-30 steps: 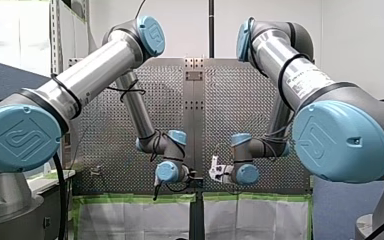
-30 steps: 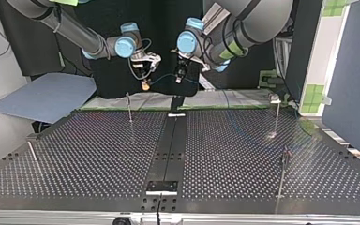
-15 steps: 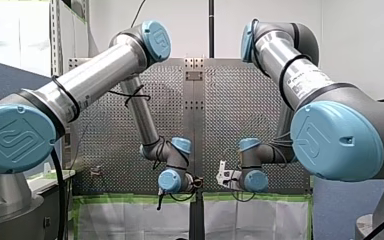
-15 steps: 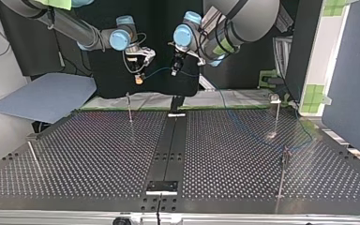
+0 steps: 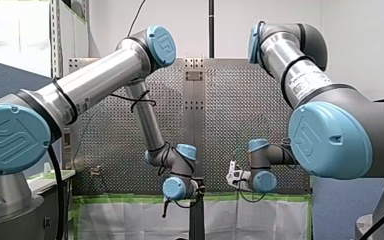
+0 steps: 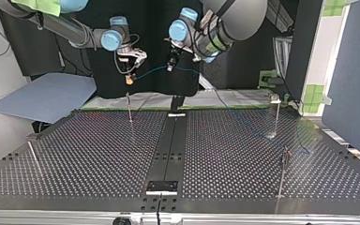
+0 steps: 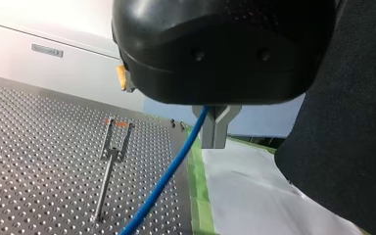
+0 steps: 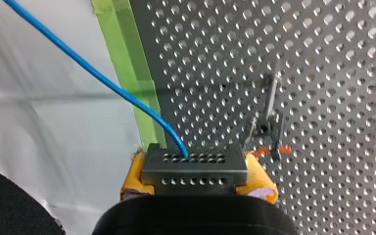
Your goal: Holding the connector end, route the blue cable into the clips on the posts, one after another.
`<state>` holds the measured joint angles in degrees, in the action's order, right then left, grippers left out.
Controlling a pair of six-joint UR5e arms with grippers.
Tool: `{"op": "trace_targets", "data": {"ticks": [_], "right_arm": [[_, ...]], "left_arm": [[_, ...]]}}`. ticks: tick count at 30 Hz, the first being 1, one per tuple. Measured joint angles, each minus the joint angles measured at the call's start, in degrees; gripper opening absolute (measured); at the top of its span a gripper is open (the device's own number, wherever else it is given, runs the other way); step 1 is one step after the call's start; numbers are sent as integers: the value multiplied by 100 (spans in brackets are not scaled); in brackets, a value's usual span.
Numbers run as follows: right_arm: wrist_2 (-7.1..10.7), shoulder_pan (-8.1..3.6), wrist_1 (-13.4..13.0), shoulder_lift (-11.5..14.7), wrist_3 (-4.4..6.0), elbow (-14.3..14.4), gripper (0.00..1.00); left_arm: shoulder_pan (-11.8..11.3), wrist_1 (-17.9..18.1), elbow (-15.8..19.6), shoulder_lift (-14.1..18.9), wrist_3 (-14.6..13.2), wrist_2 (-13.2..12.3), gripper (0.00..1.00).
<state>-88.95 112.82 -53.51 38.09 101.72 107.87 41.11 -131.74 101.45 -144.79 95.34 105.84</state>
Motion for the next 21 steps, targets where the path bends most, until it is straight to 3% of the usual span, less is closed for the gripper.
{"op": "trace_targets", "data": {"ticks": [8,21], "right_arm": [[29,-246,-224,-5,9,139,0],[91,-552,-426,-5,-7,252,0]], "left_arm": [[190,-339,-359,-2,13,109,0],[376,-727,-1054,-144,17,167,0]]}}
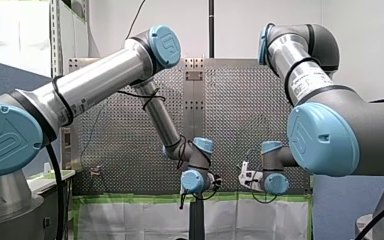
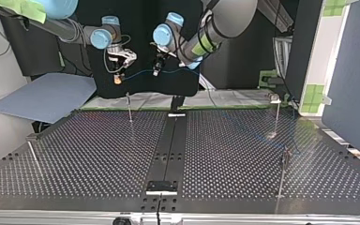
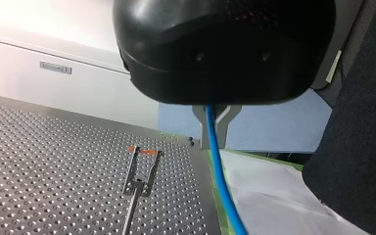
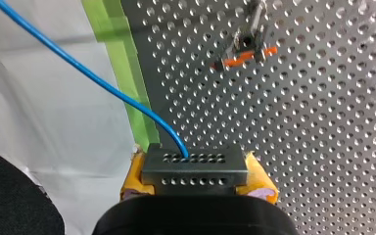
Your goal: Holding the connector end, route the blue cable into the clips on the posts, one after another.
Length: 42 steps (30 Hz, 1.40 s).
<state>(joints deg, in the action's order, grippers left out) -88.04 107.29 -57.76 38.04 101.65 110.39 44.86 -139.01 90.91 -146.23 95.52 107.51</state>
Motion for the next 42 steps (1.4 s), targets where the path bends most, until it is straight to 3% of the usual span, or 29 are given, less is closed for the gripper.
{"op": "trace_targets", "data": {"ticks": [13,25,32,42], "right_arm": [[307,-331,-91,5,32,1,0],[673,-573,-95,0,204,-174,0],[890,-748,-43,-1,275,-243,0],[915,-963,43,-2,277,-250,0]], "left_arm": [[86,-317,-680,-256,5,145,0],[170,-645,-1261,-714,42,392,0],[343,-462,-1509,-725,-258,727,0],[504,-155,-1533,-732,-557,1236,0]]}}
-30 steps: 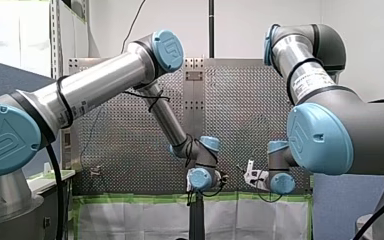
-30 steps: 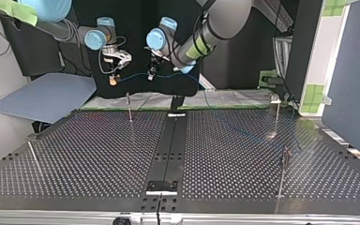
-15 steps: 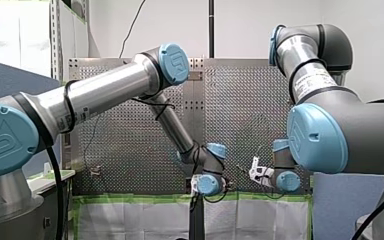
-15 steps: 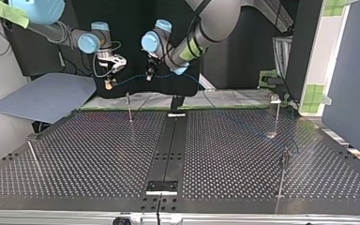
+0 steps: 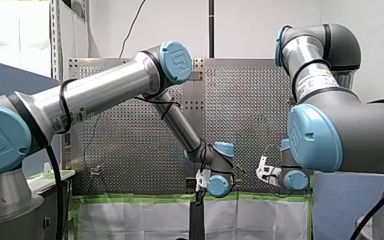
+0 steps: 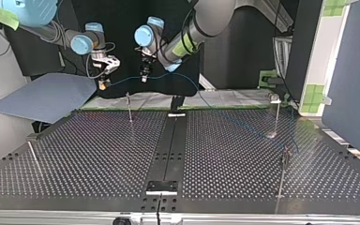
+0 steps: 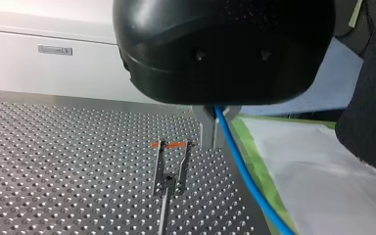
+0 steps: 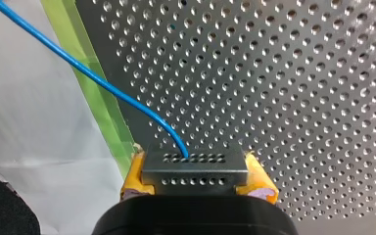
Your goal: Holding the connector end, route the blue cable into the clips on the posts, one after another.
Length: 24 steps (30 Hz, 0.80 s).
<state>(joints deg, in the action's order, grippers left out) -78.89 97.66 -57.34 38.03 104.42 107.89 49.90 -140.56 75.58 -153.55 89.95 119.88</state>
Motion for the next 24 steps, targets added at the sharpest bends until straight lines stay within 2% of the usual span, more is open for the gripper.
{"op": "trace_targets", "data": {"ticks": [5,11,15,24], "right_arm": [[63,-43,60,0,-21,0,0],[172,-62,115,2,-15,0,0],[247,-71,163,1,-9,0,0],[282,-114,268,2,-9,-57,0]], "left_arm": [[70,179,-2,-2,-178,260,0],[103,209,-120,-90,-226,512,0],[121,58,-295,-262,-221,538,0],[135,-243,-726,-654,-110,496,0]]}}
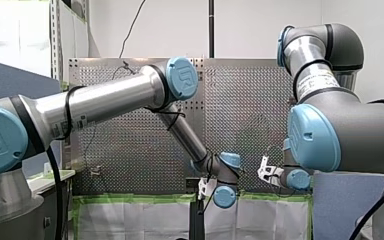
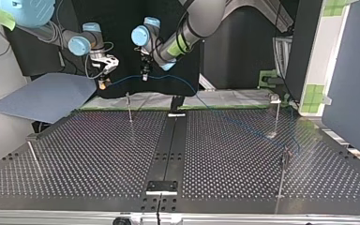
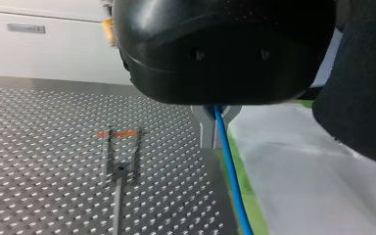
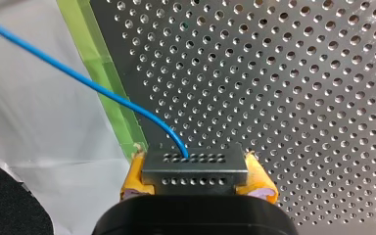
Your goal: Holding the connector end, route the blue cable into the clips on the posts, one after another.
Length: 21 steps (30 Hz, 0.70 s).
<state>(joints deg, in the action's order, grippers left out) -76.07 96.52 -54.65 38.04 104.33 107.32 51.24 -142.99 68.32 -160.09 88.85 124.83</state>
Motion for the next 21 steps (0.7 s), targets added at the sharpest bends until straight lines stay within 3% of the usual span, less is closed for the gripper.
{"op": "trace_targets", "data": {"ticks": [10,21], "right_arm": [[101,-76,203,6,-14,-102,0],[362,-104,201,5,1,-112,0]], "left_arm": [[69,-300,-542,-480,204,-119,0],[40,-517,-1094,-567,589,-165,0]]}}
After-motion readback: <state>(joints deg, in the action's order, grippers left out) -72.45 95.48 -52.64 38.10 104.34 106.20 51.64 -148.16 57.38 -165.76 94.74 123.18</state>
